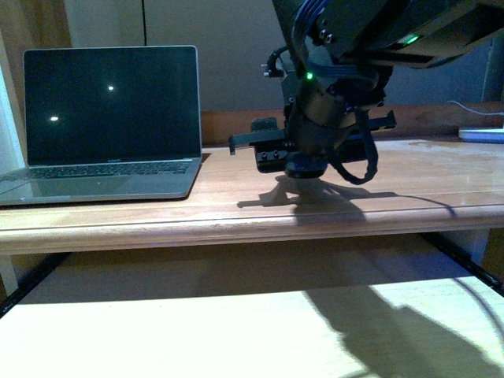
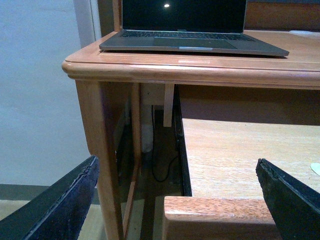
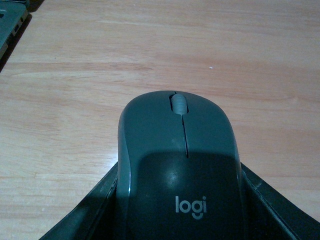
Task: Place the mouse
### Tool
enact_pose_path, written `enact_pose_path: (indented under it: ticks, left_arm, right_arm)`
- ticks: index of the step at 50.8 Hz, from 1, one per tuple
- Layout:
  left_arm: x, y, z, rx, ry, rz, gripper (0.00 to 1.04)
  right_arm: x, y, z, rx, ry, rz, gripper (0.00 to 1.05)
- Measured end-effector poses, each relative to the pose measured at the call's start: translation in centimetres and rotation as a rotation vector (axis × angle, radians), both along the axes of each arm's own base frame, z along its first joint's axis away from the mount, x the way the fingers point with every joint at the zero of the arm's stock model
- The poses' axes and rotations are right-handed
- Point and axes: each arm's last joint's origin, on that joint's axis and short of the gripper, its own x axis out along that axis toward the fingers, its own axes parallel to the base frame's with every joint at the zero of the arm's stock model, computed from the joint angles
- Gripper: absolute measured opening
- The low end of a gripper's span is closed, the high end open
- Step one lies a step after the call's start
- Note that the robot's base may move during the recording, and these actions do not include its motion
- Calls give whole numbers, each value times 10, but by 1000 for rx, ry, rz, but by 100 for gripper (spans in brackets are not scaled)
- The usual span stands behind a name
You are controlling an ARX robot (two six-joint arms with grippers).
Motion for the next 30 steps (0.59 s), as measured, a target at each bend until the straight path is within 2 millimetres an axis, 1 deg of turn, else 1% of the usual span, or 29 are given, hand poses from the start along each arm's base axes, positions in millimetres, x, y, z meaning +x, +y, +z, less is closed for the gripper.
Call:
enact_pose_path:
  ticks: [2,4,5,11,15,17,22,23,28,30]
  left_arm:
    - [0,0,0,0,0,0,97]
    - [0,0,0,0,0,0,97]
    - [0,0,0,0,0,0,97]
    - [0,0,0,0,0,0,97]
    - [0,0,0,0,0,0,97]
    - [0,0,0,0,0,0,97]
    - [0,0,0,0,0,0,97]
    - [0,0,0,0,0,0,97]
    - [0,0,0,0,0,0,97]
    - [0,0,0,0,0,0,97]
  right_arm:
    - [1,2,-2,5,0,1,55]
    - [1,4,-4,9,0,1,59]
    - [1,5,-4,14,-2,1,63]
    - [1,8,-3,68,-29,25,78]
    - [-3,3,4,136,-71,46,92]
    - [-8,-4,10,181,-101,61,99]
    - [-17,-20,24,243,-163,87,97]
    - [-21,-28,30,265,-189,98,97]
    - [-37,-55,47,314,-260,136,97]
    - [-50,-72,55,334,-297,182,97]
